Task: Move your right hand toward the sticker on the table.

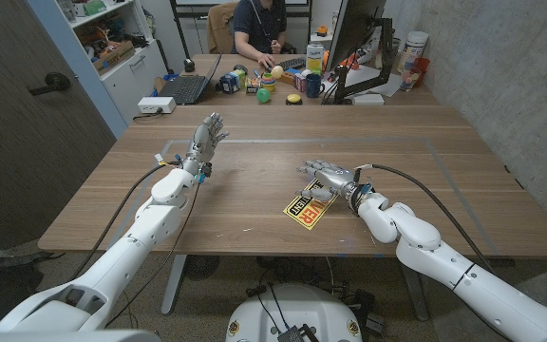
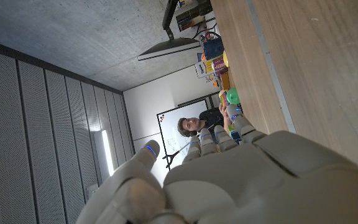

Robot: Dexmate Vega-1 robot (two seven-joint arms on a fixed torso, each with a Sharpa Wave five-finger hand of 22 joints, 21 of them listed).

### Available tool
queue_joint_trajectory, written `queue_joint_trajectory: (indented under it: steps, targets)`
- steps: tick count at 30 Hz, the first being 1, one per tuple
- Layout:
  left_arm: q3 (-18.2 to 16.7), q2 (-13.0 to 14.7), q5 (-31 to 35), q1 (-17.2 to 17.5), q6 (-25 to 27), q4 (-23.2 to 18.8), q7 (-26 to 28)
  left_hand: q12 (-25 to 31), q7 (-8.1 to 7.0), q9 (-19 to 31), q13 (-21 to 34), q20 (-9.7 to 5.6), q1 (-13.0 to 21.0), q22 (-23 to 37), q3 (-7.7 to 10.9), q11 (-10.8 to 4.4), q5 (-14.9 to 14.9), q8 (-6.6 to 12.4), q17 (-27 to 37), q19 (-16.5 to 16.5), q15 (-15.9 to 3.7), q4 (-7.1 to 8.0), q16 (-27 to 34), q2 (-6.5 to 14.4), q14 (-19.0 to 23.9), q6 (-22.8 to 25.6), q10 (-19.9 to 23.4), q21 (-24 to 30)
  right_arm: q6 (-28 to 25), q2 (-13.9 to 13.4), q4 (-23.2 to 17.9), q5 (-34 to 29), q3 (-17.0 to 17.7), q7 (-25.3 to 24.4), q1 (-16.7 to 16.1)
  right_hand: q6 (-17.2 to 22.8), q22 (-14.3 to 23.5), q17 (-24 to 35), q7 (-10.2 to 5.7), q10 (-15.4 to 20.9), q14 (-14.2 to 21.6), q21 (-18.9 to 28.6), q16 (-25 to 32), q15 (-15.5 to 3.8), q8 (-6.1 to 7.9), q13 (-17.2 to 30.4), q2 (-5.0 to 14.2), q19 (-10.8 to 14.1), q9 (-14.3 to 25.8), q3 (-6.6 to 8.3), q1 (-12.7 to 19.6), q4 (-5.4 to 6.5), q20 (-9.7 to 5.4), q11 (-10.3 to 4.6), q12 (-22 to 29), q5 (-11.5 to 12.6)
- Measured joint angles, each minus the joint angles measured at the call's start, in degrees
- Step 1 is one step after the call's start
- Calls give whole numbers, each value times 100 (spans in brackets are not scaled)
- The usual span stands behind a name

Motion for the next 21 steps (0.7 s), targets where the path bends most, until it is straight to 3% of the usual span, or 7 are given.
queue_joint_trajectory:
  steps: [21]
  targets:
    - [12, -57, 20, -111, -2, 147, -36, 0, 0, 0, 0, 0, 0, 0, 0, 0, 0, 0, 0, 0, 0, 0, 0, 0, 0, 0, 0, -22, 52, 19, 127, 86, -43, -72, 114, 65, 1, 1, 2, 19, 22, -82, -32, -22, -26, 1, 0, 63, 1, -55, 0, -19, 19, 19, -46, -1]
